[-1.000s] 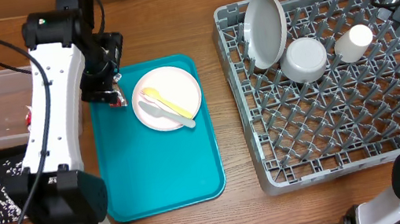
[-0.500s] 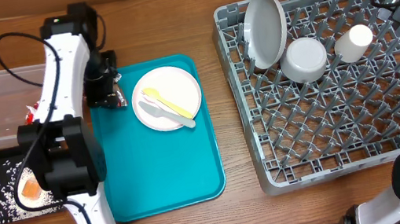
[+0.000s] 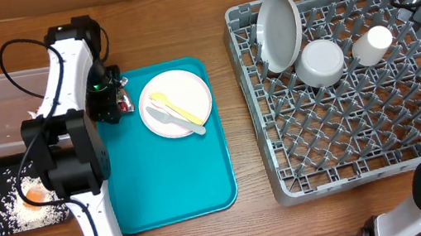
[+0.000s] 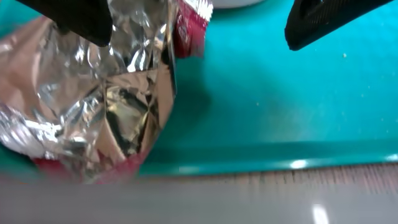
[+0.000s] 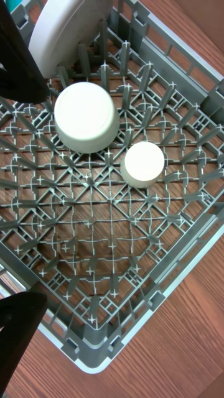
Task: Sort waste into correct bins and load items into the dishwasher rack
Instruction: 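Reach the left gripper to the foil wrapper on the teal tray and grasp it, then carry the foil wrapper into the clear bin and release it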
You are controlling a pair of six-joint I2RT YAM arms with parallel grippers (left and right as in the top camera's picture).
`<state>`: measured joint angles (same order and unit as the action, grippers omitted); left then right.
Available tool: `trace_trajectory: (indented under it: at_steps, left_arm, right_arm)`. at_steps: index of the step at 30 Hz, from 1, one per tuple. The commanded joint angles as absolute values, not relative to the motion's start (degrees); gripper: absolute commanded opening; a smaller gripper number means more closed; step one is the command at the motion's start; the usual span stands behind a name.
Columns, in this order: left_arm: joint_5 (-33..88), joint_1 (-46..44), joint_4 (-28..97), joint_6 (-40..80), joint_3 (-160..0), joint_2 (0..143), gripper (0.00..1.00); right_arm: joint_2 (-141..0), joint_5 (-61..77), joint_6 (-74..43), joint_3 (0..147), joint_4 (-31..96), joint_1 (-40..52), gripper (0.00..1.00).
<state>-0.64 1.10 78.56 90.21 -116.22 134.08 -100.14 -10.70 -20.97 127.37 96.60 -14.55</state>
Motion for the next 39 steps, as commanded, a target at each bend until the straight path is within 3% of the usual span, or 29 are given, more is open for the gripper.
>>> trace_trajectory:
  at_steps: [1,7,13,16,39]
  left_arm:
    - [-1.48,0.32,78.7,88.71,-116.4,134.93,0.89]
    - [-1.48,0.3,78.76,88.68,-116.4,134.93,0.61]
    - [-1.48,0.3,78.78,85.82,-116.4,134.93,0.15]
    - [-1.5,0.3,78.81,83.35,-116.4,134.93,0.06]
    - [4.51,0.43,87.09,75.92,-123.7,134.87,0.04]
  right_arm:
    - [-99.98,-10.66,-21.21,127.42,96.36,-14.66,1.0]
    - [-99.98,-10.66,-21.21,127.42,96.36,-14.66,1.0]
    - [-99.98,-10.66,-21.21,127.42,96.36,-14.66,1.0]
    - [-99.98,-10.66,-21.21,127.42,96.36,-14.66,1.0]
    - [-99.98,-10.66,-21.21,127.42,96.36,-14.66,1.0]
